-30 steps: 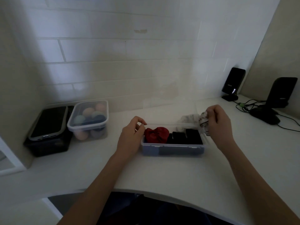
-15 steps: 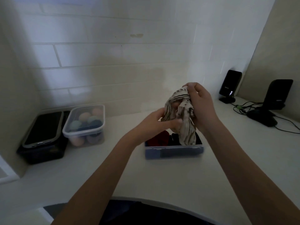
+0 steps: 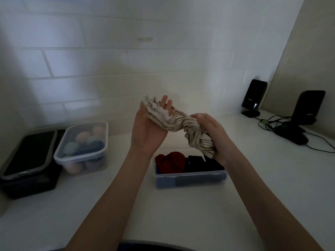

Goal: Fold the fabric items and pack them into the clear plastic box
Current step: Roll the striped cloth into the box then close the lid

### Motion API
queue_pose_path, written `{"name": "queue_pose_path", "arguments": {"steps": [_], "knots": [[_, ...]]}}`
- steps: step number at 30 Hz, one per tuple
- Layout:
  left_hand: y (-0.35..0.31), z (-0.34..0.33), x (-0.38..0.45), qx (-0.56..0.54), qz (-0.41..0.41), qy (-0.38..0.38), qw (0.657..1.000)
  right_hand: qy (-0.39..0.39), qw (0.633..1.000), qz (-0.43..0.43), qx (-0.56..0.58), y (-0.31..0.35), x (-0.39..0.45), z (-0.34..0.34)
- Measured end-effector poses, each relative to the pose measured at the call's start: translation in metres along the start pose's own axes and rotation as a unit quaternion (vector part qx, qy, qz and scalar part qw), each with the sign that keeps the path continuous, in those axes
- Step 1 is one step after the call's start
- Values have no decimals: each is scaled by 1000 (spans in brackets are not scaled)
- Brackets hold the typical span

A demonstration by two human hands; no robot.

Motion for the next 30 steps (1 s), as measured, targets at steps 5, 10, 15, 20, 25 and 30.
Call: {"name": "queue_pose_path", "arguments": {"steps": [5, 10, 15, 20, 25, 30], "knots": [[5, 2, 13, 263, -51, -15, 963, 20, 997, 27, -66, -6, -2, -1], [14, 0, 10, 564, -86, 112, 814, 33, 997, 58, -26, -4, -1, -1], [15, -1, 4, 604, -31, 135, 785, 36, 999, 36, 14, -5, 2, 0], [12, 6, 6, 715, -34, 175, 676, 71, 996, 41, 44, 0, -3, -3], [18, 8, 8, 739, -48, 184, 647, 103, 992, 66, -21, 2, -9, -6], [14, -5, 3, 608, -111, 37, 785, 78, 993, 80, -23, 4, -9, -5]]}}
Point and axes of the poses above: each hand's wrist, its own x-axis towards the middle knuckle, its own z-axis out of the back of the hand, y = z × x, the point moved 1 cm from there along x, towards the middle knuckle, and after that the axes turned 10 degrees about -z, right-handed, at the moved point
